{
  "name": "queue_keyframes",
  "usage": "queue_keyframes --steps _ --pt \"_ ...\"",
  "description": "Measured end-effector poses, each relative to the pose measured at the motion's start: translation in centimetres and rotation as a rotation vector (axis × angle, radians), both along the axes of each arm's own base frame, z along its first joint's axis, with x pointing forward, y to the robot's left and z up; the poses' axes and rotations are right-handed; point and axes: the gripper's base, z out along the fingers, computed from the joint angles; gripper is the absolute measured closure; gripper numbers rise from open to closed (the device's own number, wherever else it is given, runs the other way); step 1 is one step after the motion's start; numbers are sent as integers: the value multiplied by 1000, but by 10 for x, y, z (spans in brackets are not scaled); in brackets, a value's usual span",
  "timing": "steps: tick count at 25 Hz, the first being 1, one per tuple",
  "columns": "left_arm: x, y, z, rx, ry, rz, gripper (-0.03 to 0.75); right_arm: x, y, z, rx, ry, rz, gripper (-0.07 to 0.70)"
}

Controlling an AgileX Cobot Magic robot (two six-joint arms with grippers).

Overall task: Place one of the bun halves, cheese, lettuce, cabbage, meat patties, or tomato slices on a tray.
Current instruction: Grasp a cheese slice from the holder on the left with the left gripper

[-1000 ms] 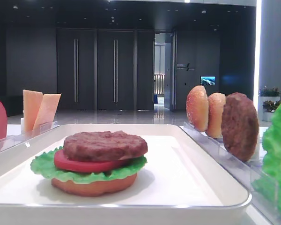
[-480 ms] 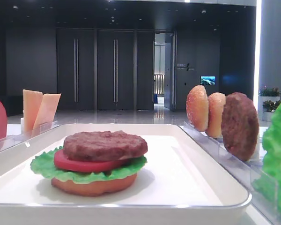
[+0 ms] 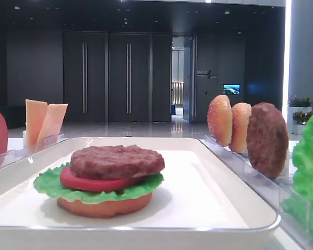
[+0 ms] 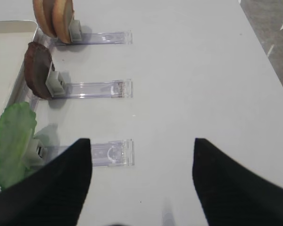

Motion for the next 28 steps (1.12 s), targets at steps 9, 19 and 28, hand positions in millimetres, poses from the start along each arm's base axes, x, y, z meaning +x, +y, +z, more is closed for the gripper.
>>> queue_keyframes --steps 9,19,28 --pt "78 -3 -18 -4 24 29 139 0 0 0 0 0 0 191" --pt "148 -3 -55 2 44 91 139 0 0 0 0 0 0 191" --pt "176 0 -79 40 56 112 139 0 0 0 0 0 0 191"
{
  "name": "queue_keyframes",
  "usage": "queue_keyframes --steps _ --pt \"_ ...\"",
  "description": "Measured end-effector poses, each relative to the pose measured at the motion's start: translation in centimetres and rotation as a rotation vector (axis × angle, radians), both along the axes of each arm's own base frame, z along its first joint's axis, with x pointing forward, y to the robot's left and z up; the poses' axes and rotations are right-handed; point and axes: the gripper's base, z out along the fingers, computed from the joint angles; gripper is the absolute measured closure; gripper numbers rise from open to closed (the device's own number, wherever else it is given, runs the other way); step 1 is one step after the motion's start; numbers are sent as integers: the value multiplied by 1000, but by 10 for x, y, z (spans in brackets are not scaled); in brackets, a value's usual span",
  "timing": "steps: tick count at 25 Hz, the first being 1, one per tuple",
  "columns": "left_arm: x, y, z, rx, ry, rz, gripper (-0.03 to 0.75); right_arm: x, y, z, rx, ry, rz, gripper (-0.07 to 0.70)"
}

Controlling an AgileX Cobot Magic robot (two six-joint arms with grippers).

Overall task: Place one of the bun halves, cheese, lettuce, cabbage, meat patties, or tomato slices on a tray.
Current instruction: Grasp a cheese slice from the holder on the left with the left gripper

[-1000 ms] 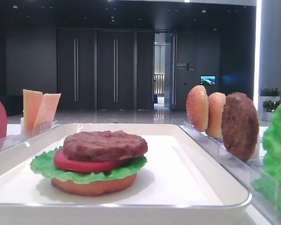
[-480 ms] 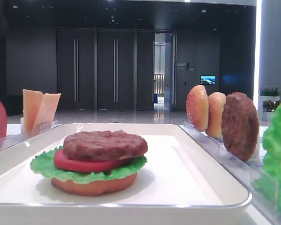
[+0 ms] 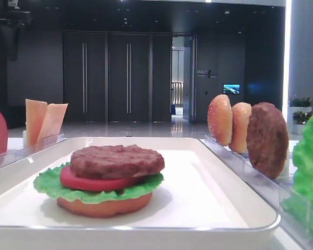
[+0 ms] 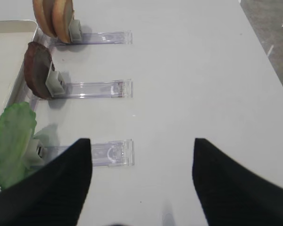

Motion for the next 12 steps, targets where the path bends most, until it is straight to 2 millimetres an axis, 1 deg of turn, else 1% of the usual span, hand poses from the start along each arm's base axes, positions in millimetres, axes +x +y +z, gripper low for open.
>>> queue_keyframes --steps 5,7,9,12 --pt "3 0 -4 2 2 4 139 0 0 0 0 0 0 191" --pt "3 -3 -4 6 2 2 139 0 0 0 0 0 0 191" --pt "4 -12 -5 20 2 -10 139 0 0 0 0 0 0 191" --pt "4 -34 -9 39 4 -38 139 0 0 0 0 0 0 191"
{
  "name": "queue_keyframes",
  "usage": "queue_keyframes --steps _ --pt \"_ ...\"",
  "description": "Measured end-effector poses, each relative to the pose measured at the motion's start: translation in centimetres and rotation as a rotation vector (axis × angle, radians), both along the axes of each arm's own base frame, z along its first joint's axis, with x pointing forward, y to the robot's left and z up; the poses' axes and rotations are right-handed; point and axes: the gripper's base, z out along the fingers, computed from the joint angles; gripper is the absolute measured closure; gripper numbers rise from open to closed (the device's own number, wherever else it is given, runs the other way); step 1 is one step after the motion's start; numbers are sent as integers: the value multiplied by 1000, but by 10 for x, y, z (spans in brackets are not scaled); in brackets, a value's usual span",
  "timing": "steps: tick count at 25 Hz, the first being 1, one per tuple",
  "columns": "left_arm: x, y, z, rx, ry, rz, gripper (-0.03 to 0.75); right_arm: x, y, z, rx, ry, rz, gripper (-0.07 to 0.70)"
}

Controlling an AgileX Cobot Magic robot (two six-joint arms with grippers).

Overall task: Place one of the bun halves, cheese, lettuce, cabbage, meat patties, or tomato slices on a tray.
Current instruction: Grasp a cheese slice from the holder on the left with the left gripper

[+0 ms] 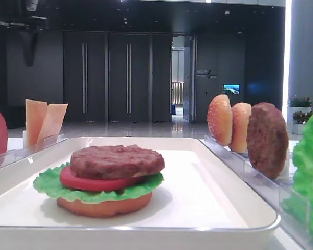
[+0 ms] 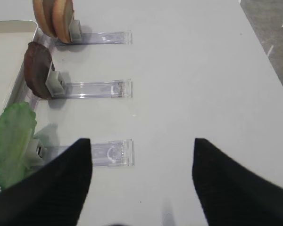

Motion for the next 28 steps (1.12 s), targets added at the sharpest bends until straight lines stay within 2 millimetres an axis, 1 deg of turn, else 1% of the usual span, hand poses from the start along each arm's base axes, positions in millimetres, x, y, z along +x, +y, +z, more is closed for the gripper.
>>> queue_keyframes --steps 2,8,15,19,28 --pt "0 -17 -5 4 6 -16 139 0 0 0 0 0 0 191" --pt "1 -56 -25 -23 36 -9 139 0 0 0 0 0 0 191" --pt "-2 -89 -43 -39 66 -15 139 0 0 0 0 0 0 191" --pt "-3 -100 -51 -57 82 -10 139 0 0 0 0 0 0 191" --pt "-2 -102 -58 -67 98 -4 139 0 0 0 0 0 0 191"
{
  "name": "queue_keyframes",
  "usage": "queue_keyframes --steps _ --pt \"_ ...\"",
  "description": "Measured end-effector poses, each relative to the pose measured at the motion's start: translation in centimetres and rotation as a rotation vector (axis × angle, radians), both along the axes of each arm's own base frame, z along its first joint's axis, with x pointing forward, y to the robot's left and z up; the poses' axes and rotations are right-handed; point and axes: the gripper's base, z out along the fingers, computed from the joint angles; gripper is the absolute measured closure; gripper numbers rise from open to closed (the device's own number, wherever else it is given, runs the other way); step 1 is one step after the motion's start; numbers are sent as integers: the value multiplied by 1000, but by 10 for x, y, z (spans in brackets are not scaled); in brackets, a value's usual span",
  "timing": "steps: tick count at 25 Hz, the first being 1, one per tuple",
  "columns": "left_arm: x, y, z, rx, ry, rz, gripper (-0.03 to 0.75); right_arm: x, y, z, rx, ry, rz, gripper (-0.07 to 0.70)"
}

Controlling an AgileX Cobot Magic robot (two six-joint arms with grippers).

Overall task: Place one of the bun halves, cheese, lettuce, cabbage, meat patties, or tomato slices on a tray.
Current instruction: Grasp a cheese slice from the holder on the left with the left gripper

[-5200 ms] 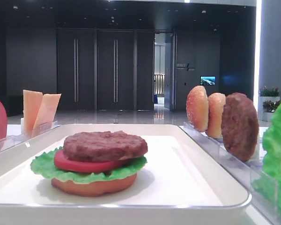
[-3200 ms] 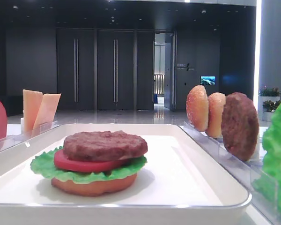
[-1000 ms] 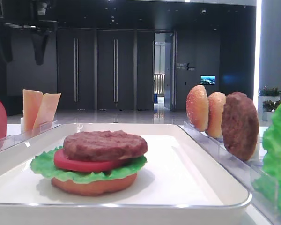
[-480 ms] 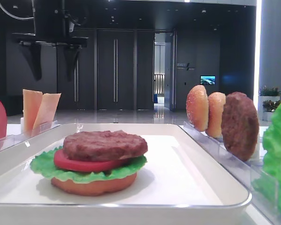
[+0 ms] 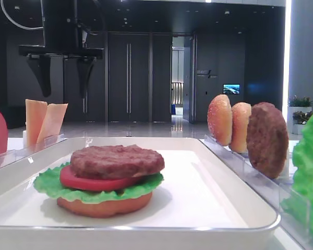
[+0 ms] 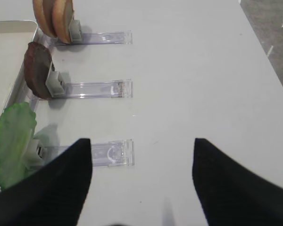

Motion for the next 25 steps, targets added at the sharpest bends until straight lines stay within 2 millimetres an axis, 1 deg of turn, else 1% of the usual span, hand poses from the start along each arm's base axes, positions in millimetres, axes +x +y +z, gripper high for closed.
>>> queue_keyframes --steps 5,10,12,18,25 --pt "1 -1 -5 0 10 0 139 0 0 0 0 0 0 191" --pt "1 -1 -5 1 11 0 139 0 0 0 0 0 0 191" --pt "2 -1 -9 3 17 1 139 0 0 0 0 0 0 191" --pt "6 -2 -27 14 51 2 139 0 0 0 0 0 0 191" --pt "7 -2 -31 17 60 1 139 0 0 0 0 0 0 191"
